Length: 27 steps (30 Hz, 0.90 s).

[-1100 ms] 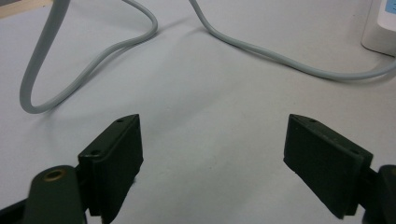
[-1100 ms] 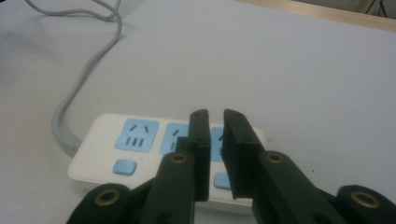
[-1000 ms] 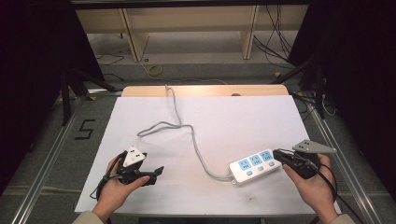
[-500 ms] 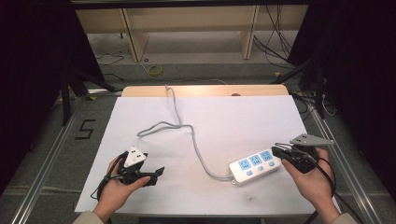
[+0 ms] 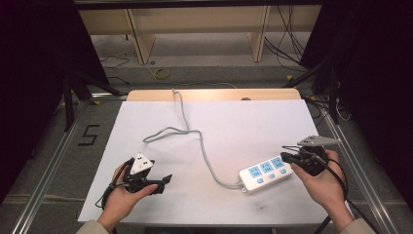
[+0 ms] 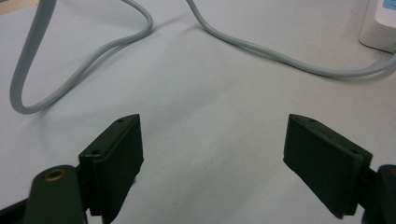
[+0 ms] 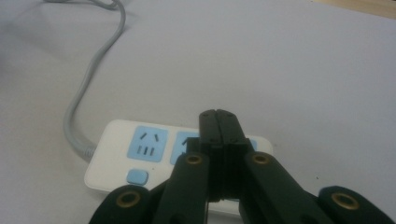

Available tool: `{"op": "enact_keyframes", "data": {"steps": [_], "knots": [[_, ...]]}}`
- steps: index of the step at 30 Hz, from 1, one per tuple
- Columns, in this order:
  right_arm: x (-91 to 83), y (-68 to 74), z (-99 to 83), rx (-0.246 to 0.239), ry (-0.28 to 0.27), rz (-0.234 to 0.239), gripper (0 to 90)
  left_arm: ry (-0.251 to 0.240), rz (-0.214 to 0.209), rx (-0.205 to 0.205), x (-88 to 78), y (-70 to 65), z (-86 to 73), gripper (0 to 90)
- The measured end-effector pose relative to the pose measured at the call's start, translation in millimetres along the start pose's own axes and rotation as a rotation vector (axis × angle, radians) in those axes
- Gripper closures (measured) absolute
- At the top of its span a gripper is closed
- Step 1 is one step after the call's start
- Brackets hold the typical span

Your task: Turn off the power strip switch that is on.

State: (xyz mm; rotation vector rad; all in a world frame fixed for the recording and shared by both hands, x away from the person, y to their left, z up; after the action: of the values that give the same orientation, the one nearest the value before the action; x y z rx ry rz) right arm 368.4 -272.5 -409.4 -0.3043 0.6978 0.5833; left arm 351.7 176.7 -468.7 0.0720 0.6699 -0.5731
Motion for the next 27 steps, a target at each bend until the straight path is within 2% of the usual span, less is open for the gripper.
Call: {"op": "enact_keyframes", "data": {"steps": [9,27], "knots": [[3.5,-2.0,8.8,0.008,0.064,0.017,90.0,0.000,0.001,0.002,0.6,0.2,0.0,19.3],[14.2,3.2,18.8,0.029,0.198,0.066,90.0,0.000,0.003,-0.002,0.2,0.7,0.2,19.4]]}}
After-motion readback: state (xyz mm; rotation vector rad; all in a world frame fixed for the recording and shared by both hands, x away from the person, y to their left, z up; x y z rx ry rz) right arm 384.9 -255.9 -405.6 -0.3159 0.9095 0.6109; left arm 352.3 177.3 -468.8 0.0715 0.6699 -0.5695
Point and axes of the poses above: each handheld gripper's, and its own axes: x roughly forward along the jaws, z roughly out of its top, y roughly to its left, the point moved 3 cm from there along x, roughly forward along the jaws, and after that the axes turned 9 degrees about -x, right-handed, at the moved point
